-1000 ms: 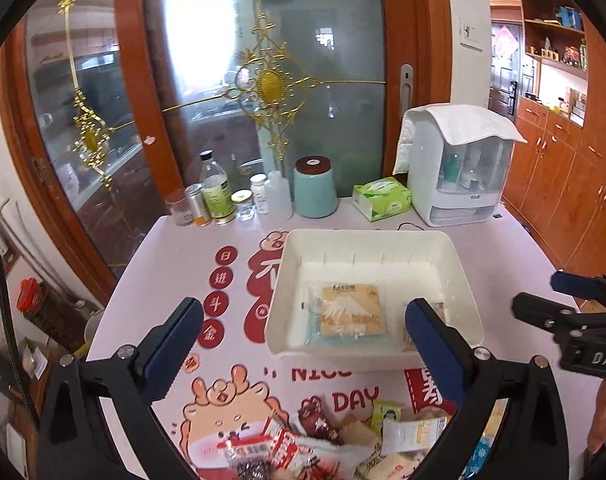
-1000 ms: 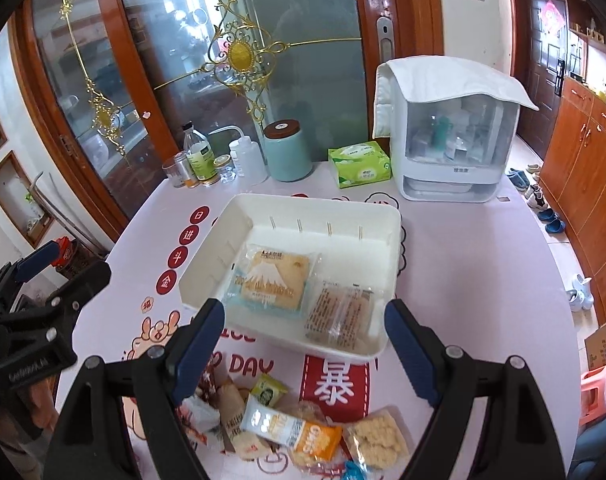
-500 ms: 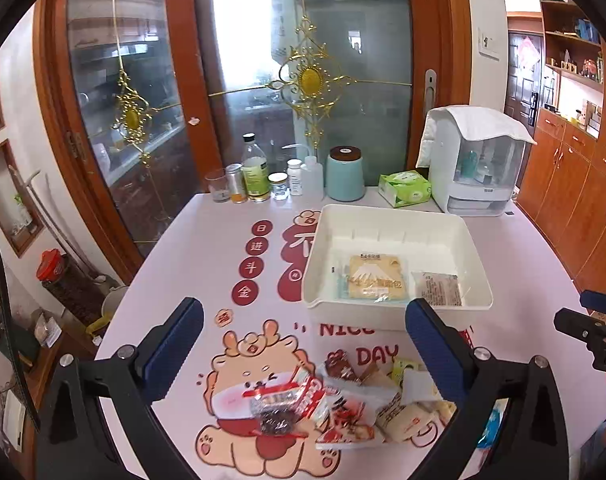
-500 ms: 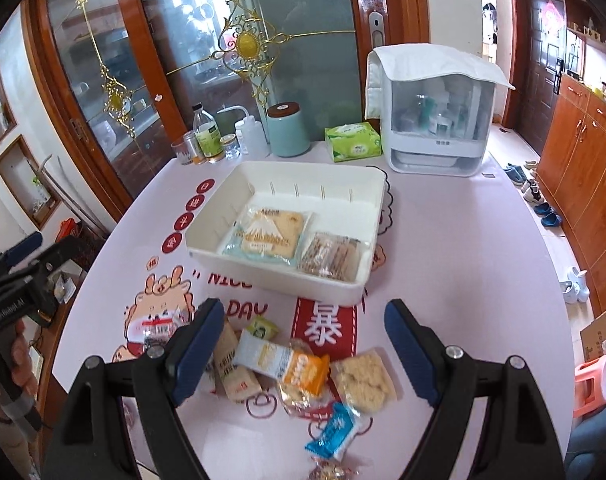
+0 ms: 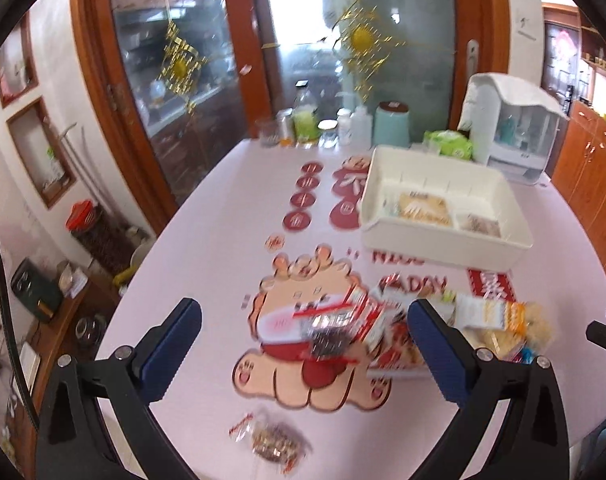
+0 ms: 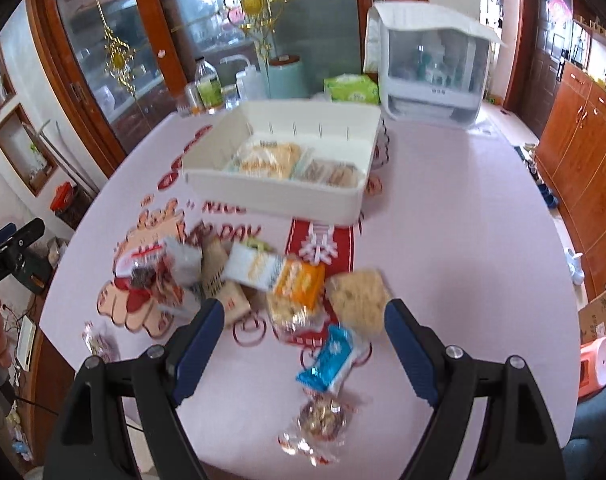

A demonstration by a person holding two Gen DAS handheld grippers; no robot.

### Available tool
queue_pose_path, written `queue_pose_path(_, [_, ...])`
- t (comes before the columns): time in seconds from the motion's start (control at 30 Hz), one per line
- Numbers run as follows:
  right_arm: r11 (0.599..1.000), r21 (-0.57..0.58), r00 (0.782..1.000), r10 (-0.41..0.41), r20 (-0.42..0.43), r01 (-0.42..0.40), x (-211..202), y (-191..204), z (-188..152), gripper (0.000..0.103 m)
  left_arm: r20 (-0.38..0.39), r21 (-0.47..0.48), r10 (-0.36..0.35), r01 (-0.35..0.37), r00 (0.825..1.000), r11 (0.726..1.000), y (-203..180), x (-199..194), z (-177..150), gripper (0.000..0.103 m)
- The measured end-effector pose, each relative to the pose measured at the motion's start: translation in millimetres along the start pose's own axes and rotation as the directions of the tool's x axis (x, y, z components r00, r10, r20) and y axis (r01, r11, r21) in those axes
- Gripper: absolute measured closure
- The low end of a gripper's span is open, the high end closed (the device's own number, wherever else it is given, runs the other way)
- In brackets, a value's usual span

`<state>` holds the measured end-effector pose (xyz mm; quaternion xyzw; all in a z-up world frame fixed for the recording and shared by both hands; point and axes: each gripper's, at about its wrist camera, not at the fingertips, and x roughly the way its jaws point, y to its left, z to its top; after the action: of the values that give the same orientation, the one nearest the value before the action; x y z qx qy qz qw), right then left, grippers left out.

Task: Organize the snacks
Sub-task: 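Grasp a small clear nut-cookie bag with left tool while right tool grasps another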

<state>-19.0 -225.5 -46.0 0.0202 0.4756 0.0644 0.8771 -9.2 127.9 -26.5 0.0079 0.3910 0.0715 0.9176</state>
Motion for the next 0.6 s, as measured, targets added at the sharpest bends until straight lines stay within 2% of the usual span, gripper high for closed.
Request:
queue_pose_path(0.4, [0.998,0.057,0.992,-0.031,-0.123,0.038,30.4,-17.3,-42.9,0.020,-0.155,-0.047,0.028,-0.036,0.987,0.998,16.5,36.1,-50.4,0.001])
queue_pose_path(0.6, [0.994,0.088,0.977,-0.045,-0.211,0.065,56.9,-23.9,-70.7,0.020,-0.280,-0.098,0.022,-0.051,0.960,0.994,29.6,73.7,-84.8,0.001])
